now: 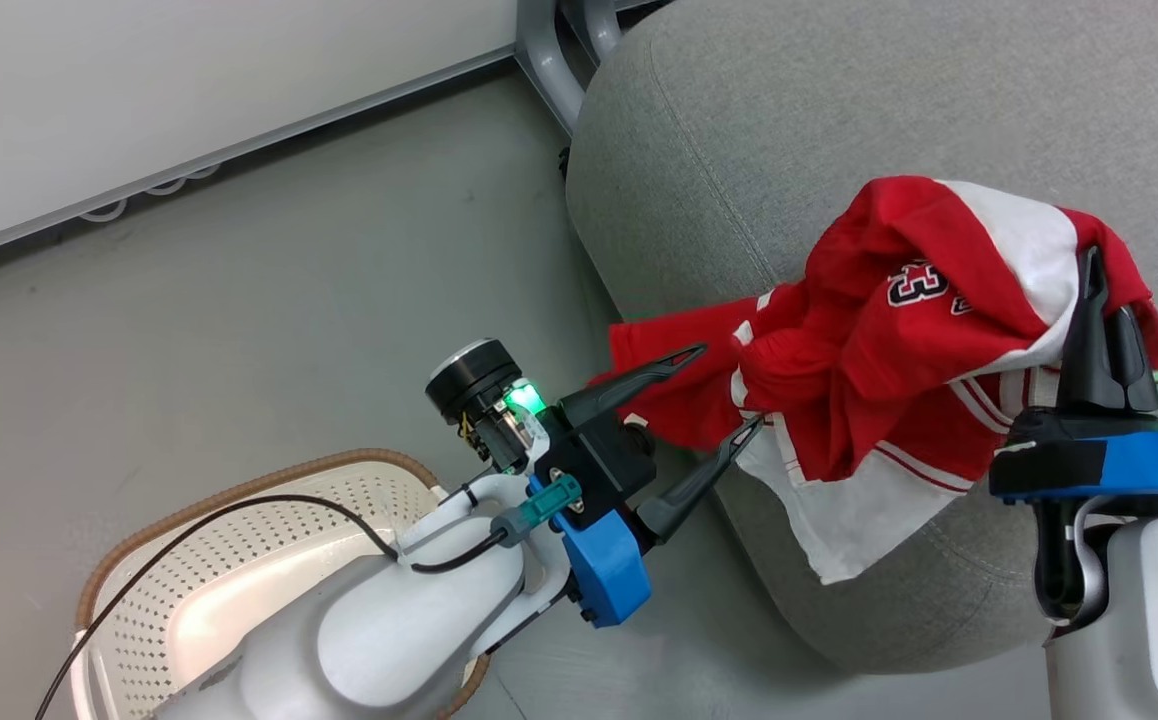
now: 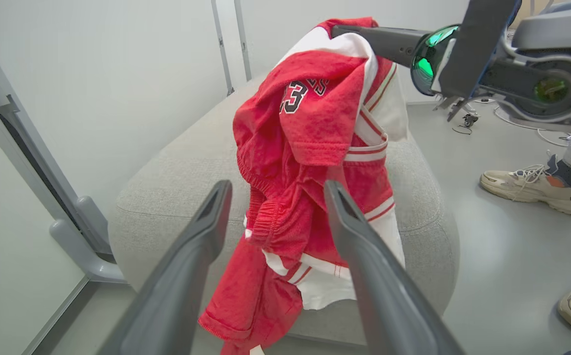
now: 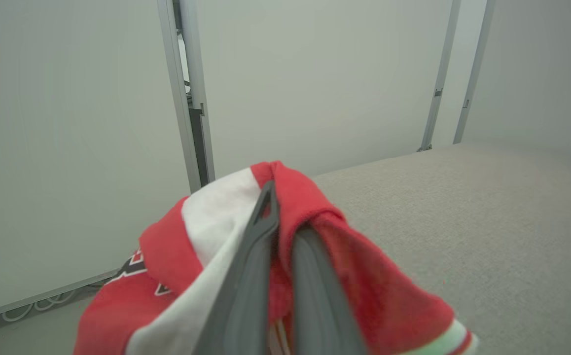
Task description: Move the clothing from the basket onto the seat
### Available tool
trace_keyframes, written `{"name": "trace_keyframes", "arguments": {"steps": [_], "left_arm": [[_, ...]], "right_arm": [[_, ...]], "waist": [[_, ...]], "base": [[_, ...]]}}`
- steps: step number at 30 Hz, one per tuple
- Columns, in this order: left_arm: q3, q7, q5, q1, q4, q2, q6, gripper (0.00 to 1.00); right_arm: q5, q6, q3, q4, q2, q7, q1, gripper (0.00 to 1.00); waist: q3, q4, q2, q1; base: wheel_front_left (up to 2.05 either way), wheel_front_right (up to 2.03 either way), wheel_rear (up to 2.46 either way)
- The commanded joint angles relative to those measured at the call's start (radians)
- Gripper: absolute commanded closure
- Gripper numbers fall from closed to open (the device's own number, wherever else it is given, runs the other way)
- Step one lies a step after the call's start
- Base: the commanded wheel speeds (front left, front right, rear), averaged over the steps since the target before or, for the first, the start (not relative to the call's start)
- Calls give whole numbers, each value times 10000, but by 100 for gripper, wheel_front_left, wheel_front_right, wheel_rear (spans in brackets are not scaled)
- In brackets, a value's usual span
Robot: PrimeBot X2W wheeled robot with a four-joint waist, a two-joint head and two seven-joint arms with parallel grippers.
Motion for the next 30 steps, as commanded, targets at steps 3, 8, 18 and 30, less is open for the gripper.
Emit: {"name": "trace_keyframes", "arguments": {"steps": [3,8,18,30], "left_arm": [[-96,30,69,145,-101,55,0,0],[-92,65,19,130,-150,170,27,0],[188,154,-33,-217,-452,592,275,0],[346,663,283,-1014,-1333,1405,363,0]], "right_arm": [[113,-7,6,-205,2,-9,248,100],[192,-7,60,-346,2,-9,57,100],[-463,-7,-119,-1164,-52,-9,-2115,100],[-666,-10,-1700,-1585,-3215,866,-6848,100]], "waist": [[194,-109,0,0],[295,-72,0,0],[832,-9,0,0],[2741,220,0,0]], "base": [[0,0,0],[0,0,0],[0,0,0],[0,0,0]]}}
